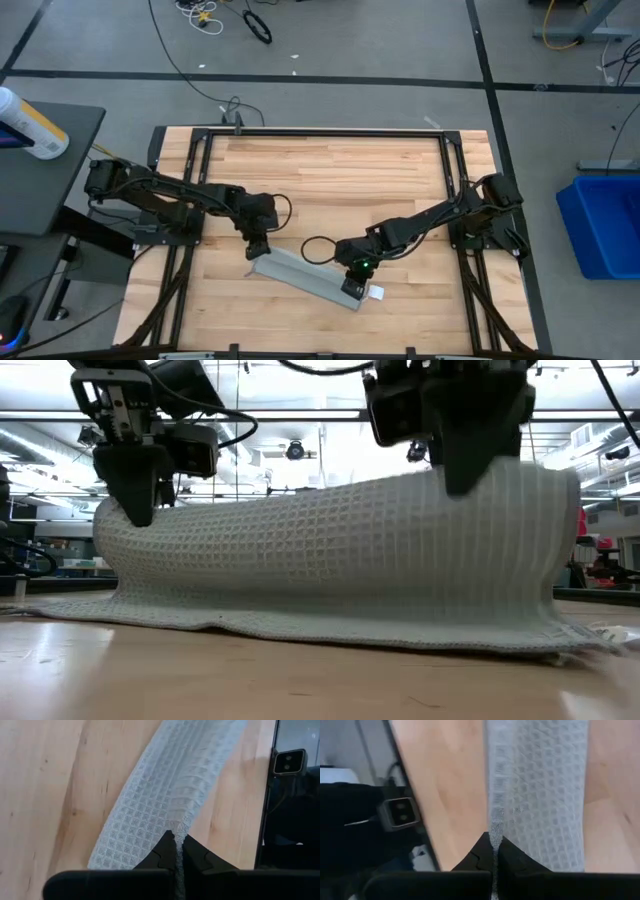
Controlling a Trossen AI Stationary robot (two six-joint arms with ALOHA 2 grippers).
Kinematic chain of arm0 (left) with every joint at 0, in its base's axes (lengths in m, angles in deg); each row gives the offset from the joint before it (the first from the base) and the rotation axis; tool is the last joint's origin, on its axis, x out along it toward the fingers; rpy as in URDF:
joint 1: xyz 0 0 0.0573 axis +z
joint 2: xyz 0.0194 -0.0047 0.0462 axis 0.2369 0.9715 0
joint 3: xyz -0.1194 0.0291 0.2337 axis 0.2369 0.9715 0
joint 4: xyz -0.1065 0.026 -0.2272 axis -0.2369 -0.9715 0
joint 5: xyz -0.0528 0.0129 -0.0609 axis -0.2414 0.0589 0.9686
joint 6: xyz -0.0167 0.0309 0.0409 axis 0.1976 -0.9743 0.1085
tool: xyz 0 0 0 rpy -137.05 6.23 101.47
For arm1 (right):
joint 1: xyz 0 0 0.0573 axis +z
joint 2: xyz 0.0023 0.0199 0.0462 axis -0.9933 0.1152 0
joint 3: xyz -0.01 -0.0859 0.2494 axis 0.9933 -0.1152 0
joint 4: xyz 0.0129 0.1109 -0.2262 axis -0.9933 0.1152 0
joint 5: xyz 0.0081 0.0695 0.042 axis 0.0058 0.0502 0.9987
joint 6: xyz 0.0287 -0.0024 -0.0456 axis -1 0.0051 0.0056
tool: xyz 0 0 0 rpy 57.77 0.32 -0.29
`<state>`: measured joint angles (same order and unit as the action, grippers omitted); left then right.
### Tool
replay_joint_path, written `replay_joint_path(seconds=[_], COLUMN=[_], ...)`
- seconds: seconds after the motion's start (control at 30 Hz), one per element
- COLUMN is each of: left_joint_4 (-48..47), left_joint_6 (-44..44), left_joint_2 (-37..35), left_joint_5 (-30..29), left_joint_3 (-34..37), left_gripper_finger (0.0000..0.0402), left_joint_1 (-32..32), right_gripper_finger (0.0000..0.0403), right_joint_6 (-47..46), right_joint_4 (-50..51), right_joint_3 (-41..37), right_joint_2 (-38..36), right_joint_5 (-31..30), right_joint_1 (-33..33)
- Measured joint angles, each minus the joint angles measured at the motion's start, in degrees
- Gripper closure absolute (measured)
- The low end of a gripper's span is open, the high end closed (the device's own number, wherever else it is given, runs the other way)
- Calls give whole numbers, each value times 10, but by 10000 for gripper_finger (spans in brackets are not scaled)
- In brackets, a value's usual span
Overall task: Fold microfiber towels
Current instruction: Fold the grey towel
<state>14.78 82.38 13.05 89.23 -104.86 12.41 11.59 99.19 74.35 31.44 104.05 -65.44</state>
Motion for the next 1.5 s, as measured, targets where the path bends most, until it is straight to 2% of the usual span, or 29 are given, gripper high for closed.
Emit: replay_joint_path(seconds=[0.27,0.7,1.3,1.5], left_joint_4=[64,121,145,144], left_joint_6=[48,48,47,44], left_joint_2=[0,0,0,0], left_joint_5=[-8,-6,11,11], left_joint_3=[58,101,107,107], left_gripper_finger=[394,394,389,389], left_joint_1=[-1,13,15,15], right_gripper_finger=[403,403,400,383], right_joint_6=[-17,-2,-11,-11], right_joint_4=[-34,-34,-40,-46], right_joint_3=[1,1,1,1], right_joint_2=[48,53,53,53], right_joint_5=[-2,-2,0,-7], right_joint_1=[5,-3,0,1])
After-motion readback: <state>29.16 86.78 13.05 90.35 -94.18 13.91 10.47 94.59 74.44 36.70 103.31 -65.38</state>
